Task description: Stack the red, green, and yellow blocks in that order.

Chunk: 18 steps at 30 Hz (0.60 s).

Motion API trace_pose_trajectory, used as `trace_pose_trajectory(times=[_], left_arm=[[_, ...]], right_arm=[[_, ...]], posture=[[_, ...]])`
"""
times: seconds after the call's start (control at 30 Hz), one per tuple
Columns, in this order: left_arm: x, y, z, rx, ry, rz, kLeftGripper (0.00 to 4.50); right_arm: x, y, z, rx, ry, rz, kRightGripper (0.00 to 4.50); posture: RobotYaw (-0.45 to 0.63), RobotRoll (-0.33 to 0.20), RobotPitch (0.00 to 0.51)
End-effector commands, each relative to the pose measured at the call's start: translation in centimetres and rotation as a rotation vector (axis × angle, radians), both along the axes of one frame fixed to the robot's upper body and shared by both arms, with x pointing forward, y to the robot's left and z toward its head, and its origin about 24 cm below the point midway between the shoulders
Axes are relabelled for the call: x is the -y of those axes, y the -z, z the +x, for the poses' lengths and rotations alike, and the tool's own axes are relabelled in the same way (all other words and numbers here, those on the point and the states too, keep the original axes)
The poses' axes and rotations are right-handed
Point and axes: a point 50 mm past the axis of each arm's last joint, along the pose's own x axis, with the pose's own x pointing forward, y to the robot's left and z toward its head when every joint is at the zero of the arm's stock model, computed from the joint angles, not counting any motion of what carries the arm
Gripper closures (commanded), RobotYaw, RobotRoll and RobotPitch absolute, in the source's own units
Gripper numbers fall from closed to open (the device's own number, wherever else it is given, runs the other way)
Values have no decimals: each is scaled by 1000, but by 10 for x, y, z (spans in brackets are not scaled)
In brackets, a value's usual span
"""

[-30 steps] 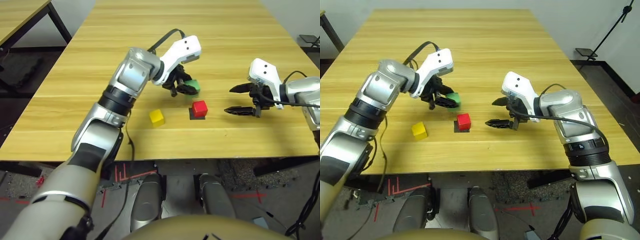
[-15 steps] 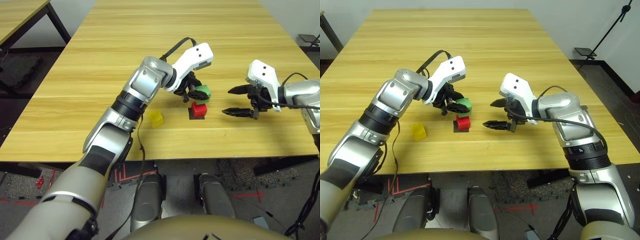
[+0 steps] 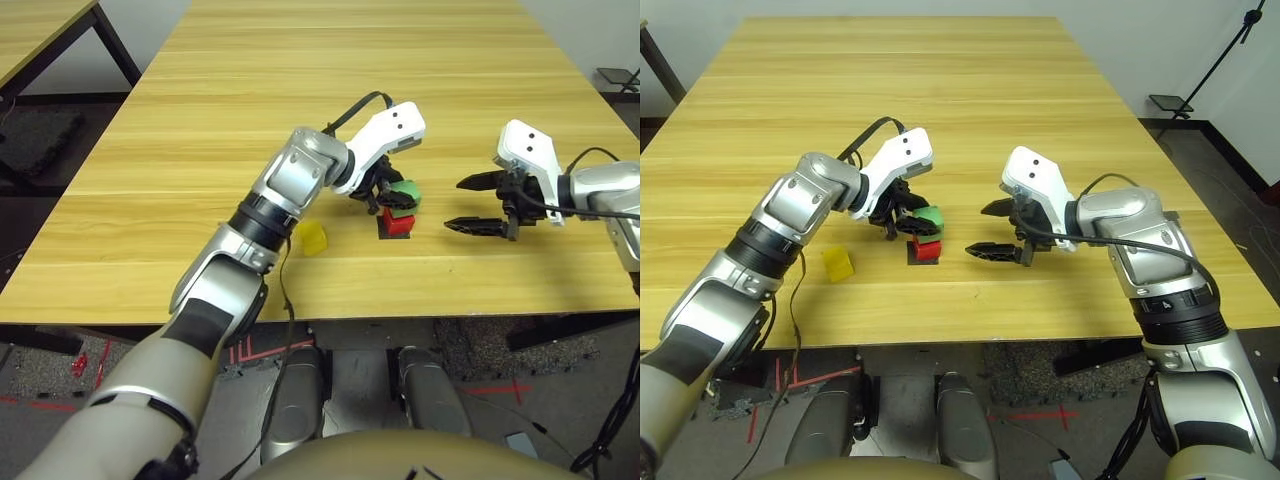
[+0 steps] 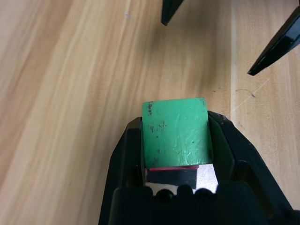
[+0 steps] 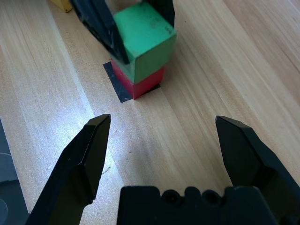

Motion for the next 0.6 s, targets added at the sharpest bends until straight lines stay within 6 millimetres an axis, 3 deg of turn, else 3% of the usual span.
trace_pose_trajectory(times=[0.03,0.6], left_arm=[[2,3,0,13,12,10,2466],[-6,9,0,28,20,47,2466]], right_arm=[[1,0,-3,-4,4,5,0],[-2,3,-2,-10,5,16,0]], posture=[[23,-54,112],[40,-48,125]])
